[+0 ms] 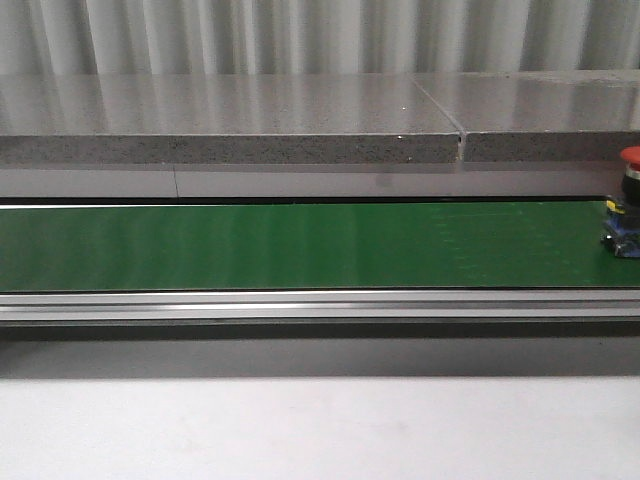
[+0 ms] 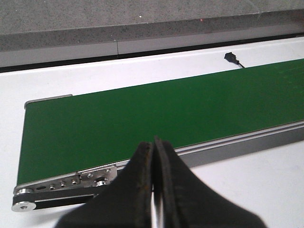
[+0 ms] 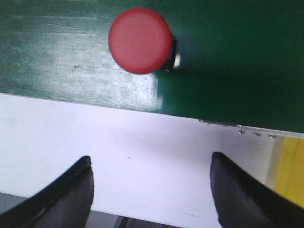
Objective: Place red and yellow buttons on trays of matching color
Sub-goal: 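Move the right gripper back over the belt toward the red button, then lower the right gripper onto the red button and grasp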
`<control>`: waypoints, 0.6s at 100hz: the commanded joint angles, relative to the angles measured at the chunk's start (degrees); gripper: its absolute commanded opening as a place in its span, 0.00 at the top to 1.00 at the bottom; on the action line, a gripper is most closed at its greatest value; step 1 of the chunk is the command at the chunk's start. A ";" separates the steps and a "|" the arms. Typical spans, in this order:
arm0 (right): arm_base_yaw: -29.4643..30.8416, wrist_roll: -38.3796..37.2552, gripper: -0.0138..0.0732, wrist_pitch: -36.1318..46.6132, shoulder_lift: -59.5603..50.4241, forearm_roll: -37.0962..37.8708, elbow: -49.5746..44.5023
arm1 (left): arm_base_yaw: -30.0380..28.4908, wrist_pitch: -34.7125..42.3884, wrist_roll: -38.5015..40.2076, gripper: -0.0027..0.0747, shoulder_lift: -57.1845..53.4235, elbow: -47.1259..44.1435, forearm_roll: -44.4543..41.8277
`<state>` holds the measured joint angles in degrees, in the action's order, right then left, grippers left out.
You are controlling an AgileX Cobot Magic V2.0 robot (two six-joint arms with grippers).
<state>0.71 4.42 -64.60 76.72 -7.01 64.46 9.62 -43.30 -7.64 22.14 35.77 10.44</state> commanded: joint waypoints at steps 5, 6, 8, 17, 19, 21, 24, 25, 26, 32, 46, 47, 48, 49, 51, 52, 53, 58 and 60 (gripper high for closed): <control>-0.23 1.09 0.24 4.68 0.90 -0.87 1.40 | 0.40 3.78 0.14 0.99 0.35 1.51 0.93; -0.23 1.09 0.24 4.99 1.00 -0.87 1.40 | 0.40 3.78 0.14 0.99 0.35 1.51 0.93; -0.23 1.09 0.24 5.85 1.42 -0.78 1.40 | 0.40 3.78 0.14 0.99 0.35 1.51 0.93; -0.17 1.09 0.24 9.60 3.23 0.11 1.40 | 0.40 3.78 0.14 0.99 0.35 1.51 0.93; -0.11 1.09 0.24 10.35 3.66 0.25 1.40 | 0.40 3.78 0.14 0.99 0.35 1.51 0.93; -0.11 1.09 0.24 11.07 4.11 0.49 1.40 | 0.40 3.78 0.14 0.99 0.35 1.51 0.93; -0.11 1.09 0.24 12.07 4.62 0.85 1.40 | 0.40 3.78 0.14 0.99 0.35 1.51 0.93; -0.11 1.09 0.24 12.50 4.92 0.90 1.40 | 0.40 3.78 0.14 0.99 0.35 1.51 0.93; -0.11 1.09 0.24 12.72 5.05 0.91 1.40 | 0.40 3.78 0.14 0.99 0.35 1.51 0.93; -0.11 1.09 0.24 14.69 6.33 0.97 1.40 | 0.40 3.78 0.14 0.99 0.35 1.51 0.93; 0.24 0.52 0.24 18.76 9.02 1.38 1.40 | 0.40 3.78 0.14 0.99 0.35 1.51 0.93; 0.38 0.33 0.25 18.93 9.13 1.38 1.40 | 0.40 3.78 0.14 0.99 0.35 1.51 0.93; 0.39 0.23 0.25 19.10 9.25 1.38 1.40 | 0.40 3.78 0.14 0.99 0.35 1.51 0.93; 0.52 0.02 0.25 19.38 9.47 1.38 1.40 | 0.40 3.78 0.14 0.99 0.35 1.51 0.93; 0.58 -0.22 0.26 19.69 9.70 1.38 1.40 | 0.40 3.78 0.14 0.99 0.35 1.51 0.93; 0.66 -0.37 0.27 19.80 9.79 1.38 1.40 | 0.40 3.78 0.14 0.99 0.35 1.51 0.93; 0.73 -0.39 0.27 19.92 9.86 1.38 1.40 | 0.40 3.78 0.14 0.99 0.35 1.51 0.93; 1.01 -0.47 0.33 20.11 10.03 1.38 1.40 | 0.40 3.78 0.14 0.99 0.35 1.51 0.93; 1.16 -0.47 0.35 20.17 10.03 1.38 1.40 | 0.40 3.78 0.14 0.99 0.35 1.51 0.93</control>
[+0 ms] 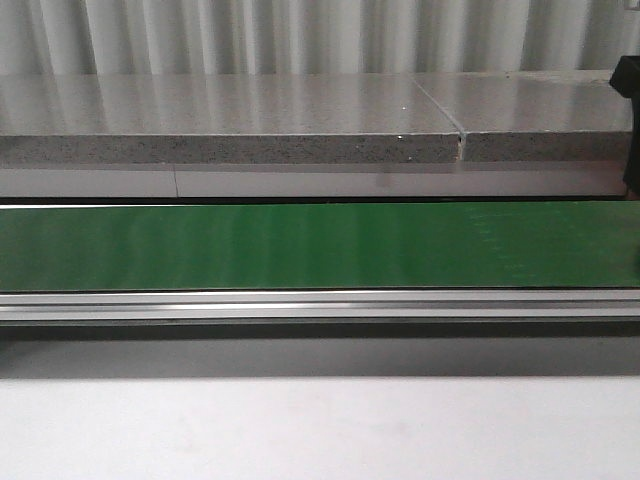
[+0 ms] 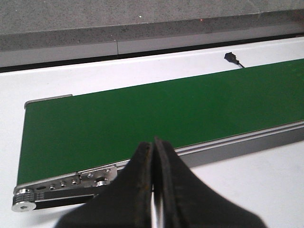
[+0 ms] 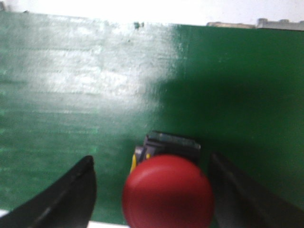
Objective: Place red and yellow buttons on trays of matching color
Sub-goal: 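Lower the right gripper onto the red button and grasp, then carry the red button into the red tray and open the right gripper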
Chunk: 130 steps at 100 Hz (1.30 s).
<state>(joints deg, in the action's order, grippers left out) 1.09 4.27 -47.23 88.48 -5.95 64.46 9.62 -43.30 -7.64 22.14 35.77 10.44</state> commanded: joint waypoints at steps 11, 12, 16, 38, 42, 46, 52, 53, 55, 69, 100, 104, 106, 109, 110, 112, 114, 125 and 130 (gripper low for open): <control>1.33 -0.32 0.50 3.13 -1.80 0.68 1.40 | 0.40 3.78 0.14 0.99 0.35 1.51 0.93; 1.33 -0.32 0.51 3.13 -1.80 0.72 1.40 | 0.40 3.78 0.14 0.99 0.35 1.51 0.93; 1.33 -0.32 0.54 3.13 -1.85 1.12 1.40 | 0.40 3.78 0.14 0.99 0.35 1.51 0.93; 2.32 -0.32 0.55 3.16 -3.50 1.27 1.52 | 0.40 3.78 0.14 0.99 0.35 1.51 0.93; 2.96 -0.32 0.55 3.08 -3.97 1.27 1.99 | 0.40 3.78 0.14 0.99 0.35 1.51 0.93; 3.98 -0.32 0.55 2.86 -4.48 1.27 2.63 | 0.40 3.78 0.14 0.99 0.35 1.51 0.93; 5.85 -0.32 0.55 2.66 -5.20 1.27 3.82 | 0.40 3.78 0.14 0.99 0.35 1.51 0.93; 6.08 -0.32 0.55 2.66 -5.29 1.27 4.15 | 0.40 3.78 0.14 0.99 0.35 1.51 0.93; 6.79 -0.32 0.55 2.66 -5.41 1.27 4.56 | 0.40 3.78 0.14 0.99 0.35 1.51 0.93; 11.90 -1.93 0.55 2.36 -5.70 1.27 8.17 | 0.40 3.78 0.14 0.99 0.35 1.51 0.93; 22.38 -8.04 0.55 7.37 -4.65 1.27 9.44 | 0.40 3.78 0.14 0.99 0.35 1.51 0.93; 23.57 -8.50 0.55 8.02 -4.26 1.27 9.44 | 0.40 3.78 0.14 0.99 0.35 1.51 0.93; 24.15 -8.84 0.55 8.32 -4.09 1.27 9.44 | 0.40 3.78 0.14 0.99 0.35 1.51 0.93; 24.87 -9.40 0.55 8.72 -3.84 1.27 9.44 | 0.40 3.78 0.14 0.99 0.35 1.51 0.93; 25.05 -9.57 0.55 8.90 -3.71 1.27 9.44 | 0.40 3.78 0.14 0.99 0.35 1.51 0.93; 25.56 -10.12 0.55 9.09 -3.56 1.27 9.44 | 0.40 3.78 0.14 0.99 0.35 1.51 0.93; 26.06 -10.61 0.55 9.39 -3.37 1.27 9.44 | 0.40 3.78 0.14 0.99 0.35 1.51 0.93; 27.95 -12.37 0.55 10.98 -2.20 1.27 9.44 | 0.40 3.78 0.14 0.99 0.35 1.51 0.93; 28.37 -12.49 0.55 11.83 -1.61 1.27 9.44 | 0.40 3.78 0.14 0.99 0.35 1.51 0.93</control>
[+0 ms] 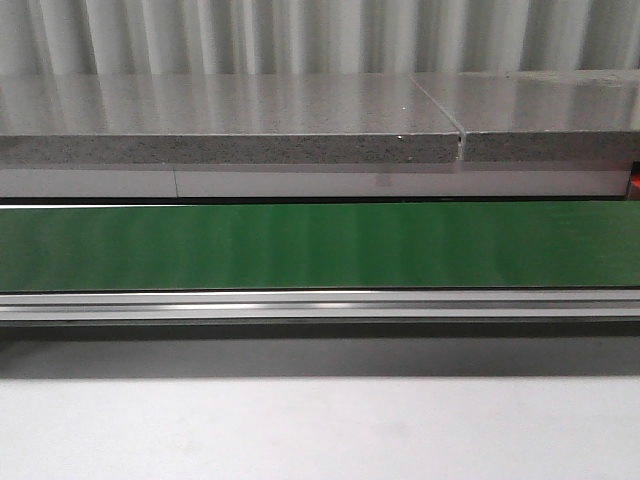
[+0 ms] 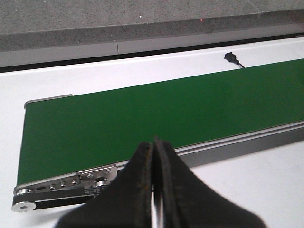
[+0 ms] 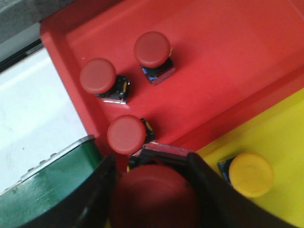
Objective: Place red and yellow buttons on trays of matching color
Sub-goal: 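Carry the red button into the red tray and open the right gripper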
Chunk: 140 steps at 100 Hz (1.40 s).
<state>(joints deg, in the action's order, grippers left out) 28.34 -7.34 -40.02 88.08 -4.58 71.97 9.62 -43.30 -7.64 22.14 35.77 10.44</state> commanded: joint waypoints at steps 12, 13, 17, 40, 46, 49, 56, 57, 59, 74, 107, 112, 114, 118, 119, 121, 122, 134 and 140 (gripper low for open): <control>1.61 -0.88 0.55 7.39 0.96 -0.20 1.94 | 0.40 3.78 0.14 0.99 0.35 1.51 0.93; 1.61 -0.88 0.55 7.74 1.24 -0.20 1.94 | 0.40 3.78 0.14 0.99 0.35 1.51 0.93; 1.61 -0.93 0.55 8.40 1.97 -0.20 1.94 | 0.40 3.78 0.14 0.99 0.35 1.51 0.93; 3.29 -3.17 0.55 14.41 6.04 -1.27 1.94 | 0.40 3.78 0.14 0.99 0.35 1.51 0.93; 3.58 -3.43 0.55 16.25 6.73 -2.19 1.94 | 0.40 3.78 0.14 0.99 0.35 1.51 0.93; 3.58 -3.43 0.55 16.92 7.14 -2.92 1.94 | 0.40 3.78 0.14 0.99 0.35 1.51 0.93; 3.58 -3.43 0.55 18.15 7.91 -4.38 1.94 | 0.40 3.78 0.14 0.99 0.35 1.51 0.93; 3.58 -3.43 0.55 18.36 8.00 -4.51 1.94 | 0.40 3.78 0.14 0.99 0.35 1.51 0.93; 3.58 -3.43 0.55 18.52 8.34 -4.93 1.94 | 0.40 3.88 0.14 0.99 0.35 1.51 0.93; 3.58 -3.43 0.55 19.97 11.25 -7.24 1.94 | 0.40 3.88 0.14 0.99 0.35 1.51 0.93; 3.58 -3.43 0.55 22.68 16.11 -10.58 1.94 | 0.40 3.88 0.14 0.99 0.35 1.51 0.93; 3.58 -3.43 0.55 22.75 16.57 -10.93 1.94 | 0.40 3.88 0.14 0.99 0.35 1.51 0.93; 3.58 -3.43 0.55 22.75 16.77 -11.01 1.94 | 0.40 3.88 0.14 0.99 0.35 1.51 0.93; 3.58 -3.43 0.55 22.69 16.89 -11.01 1.94 | 0.40 3.88 0.14 0.99 0.35 1.51 0.93; 3.58 -3.43 0.55 22.61 16.89 -11.01 1.94 | 0.40 3.88 0.14 0.99 0.35 1.51 0.93; 3.58 -3.43 0.55 22.56 16.96 -11.01 1.94 | 0.40 3.88 0.14 0.99 0.35 1.51 0.93; 3.58 -3.43 0.55 22.56 17.03 -11.01 1.94 | 0.40 3.88 0.14 0.99 0.35 1.51 0.93; 3.58 -3.43 0.53 22.66 17.22 -11.02 1.94 | 0.40 3.88 0.14 0.99 0.35 1.51 0.93; 3.58 -3.43 0.48 22.66 17.27 -11.02 1.94 | 0.40 3.88 0.14 0.99 0.35 1.51 0.93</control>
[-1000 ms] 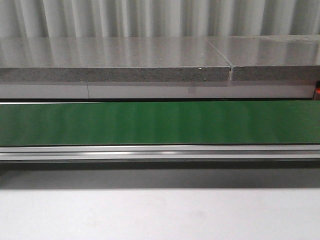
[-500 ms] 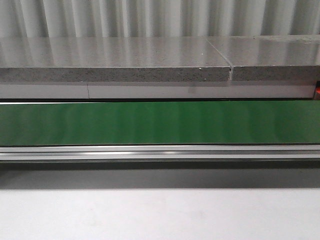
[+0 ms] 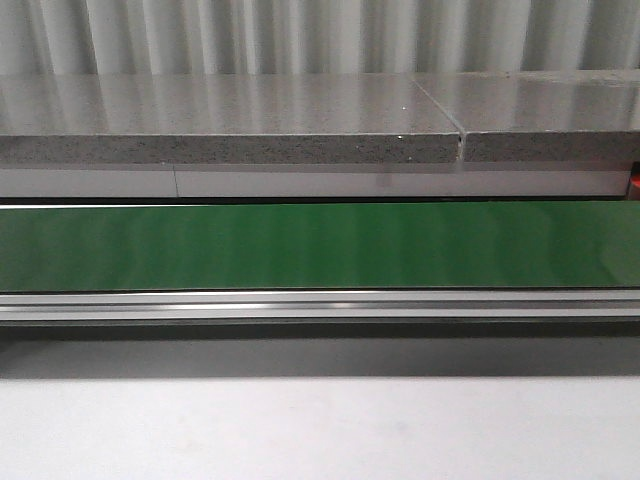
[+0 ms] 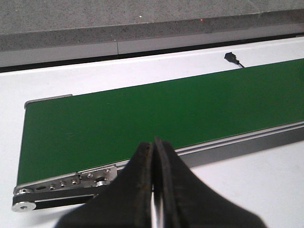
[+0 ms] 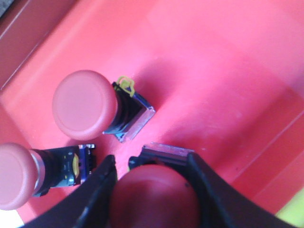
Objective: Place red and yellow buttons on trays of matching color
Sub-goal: 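Carry the red button into the red tray and open the right gripper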
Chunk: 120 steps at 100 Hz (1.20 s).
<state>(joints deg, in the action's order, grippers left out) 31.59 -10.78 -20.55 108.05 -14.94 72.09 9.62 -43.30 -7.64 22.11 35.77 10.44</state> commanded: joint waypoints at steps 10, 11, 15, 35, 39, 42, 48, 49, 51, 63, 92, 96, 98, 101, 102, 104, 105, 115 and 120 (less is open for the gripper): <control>0.33 0.01 0.31 3.14 -2.70 -0.66 1.81 | 0.40 3.88 0.14 0.99 0.38 1.51 0.93; 0.33 0.01 0.30 3.14 -2.70 -0.66 1.81 | 0.40 3.88 0.14 0.99 0.38 1.51 0.93; 0.33 0.01 0.24 3.14 -2.70 -0.66 1.81 | 0.40 3.88 0.14 0.99 0.38 1.51 0.93; 0.33 0.01 0.21 3.01 -2.86 -0.66 1.81 | 0.40 3.88 0.14 0.99 0.38 1.51 0.93; 0.33 0.07 0.21 2.75 -3.17 -0.66 1.81 | 0.40 3.88 0.14 0.99 0.38 1.51 0.93; 0.33 0.13 0.21 2.53 -3.44 -0.66 1.81 | 0.40 3.88 0.14 0.99 0.38 1.51 0.93; 0.33 0.27 0.21 1.82 -4.33 -0.32 1.81 | 0.40 3.88 0.14 0.99 0.38 1.51 0.93; 0.33 0.41 0.21 1.74 -4.54 -0.17 1.81 | 0.40 3.88 0.14 0.99 0.38 1.51 0.93; 0.33 0.69 0.21 1.49 -5.00 0.10 1.81 | 0.40 3.88 0.14 0.99 0.38 1.51 0.93; 0.13 4.40 0.21 -0.68 -7.97 1.74 1.81 | 0.40 3.88 0.14 0.99 0.38 1.51 0.93; -2.65 12.18 0.25 -9.37 -15.34 2.85 1.81 | 0.40 3.88 0.14 0.99 0.38 1.51 0.93; -3.55 13.15 0.29 -10.25 -16.38 3.02 1.81 | 0.40 3.88 0.14 0.99 0.38 1.51 0.93; -4.01 13.54 0.31 -10.67 -16.92 3.09 1.81 | 0.40 3.88 0.14 0.99 0.38 1.51 0.93; -4.69 13.92 0.35 -11.21 -17.58 3.10 1.75 | 0.40 3.88 0.14 0.99 0.38 1.51 0.93; -5.05 14.00 0.36 -11.52 -17.96 3.10 1.75 | 0.40 3.88 0.14 0.99 0.38 1.51 0.93; -5.59 14.21 0.40 -11.97 -18.32 3.10 1.75 | 0.40 3.88 0.14 0.99 0.38 1.51 0.93; -5.78 14.27 0.41 -12.13 -18.64 3.19 1.75 | 0.40 3.88 0.14 0.99 0.38 1.51 0.93; -8.68 15.40 0.55 -14.31 -20.82 3.38 1.70 | 0.40 3.88 0.14 0.99 0.38 1.51 0.93; -10.39 16.07 0.60 -15.22 -21.73 3.38 1.70 | 0.40 3.88 0.14 0.99 0.38 1.51 0.93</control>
<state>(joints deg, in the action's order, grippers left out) 23.31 3.38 -36.05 90.44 -11.64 72.18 9.62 -43.30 -7.64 22.11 35.77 10.44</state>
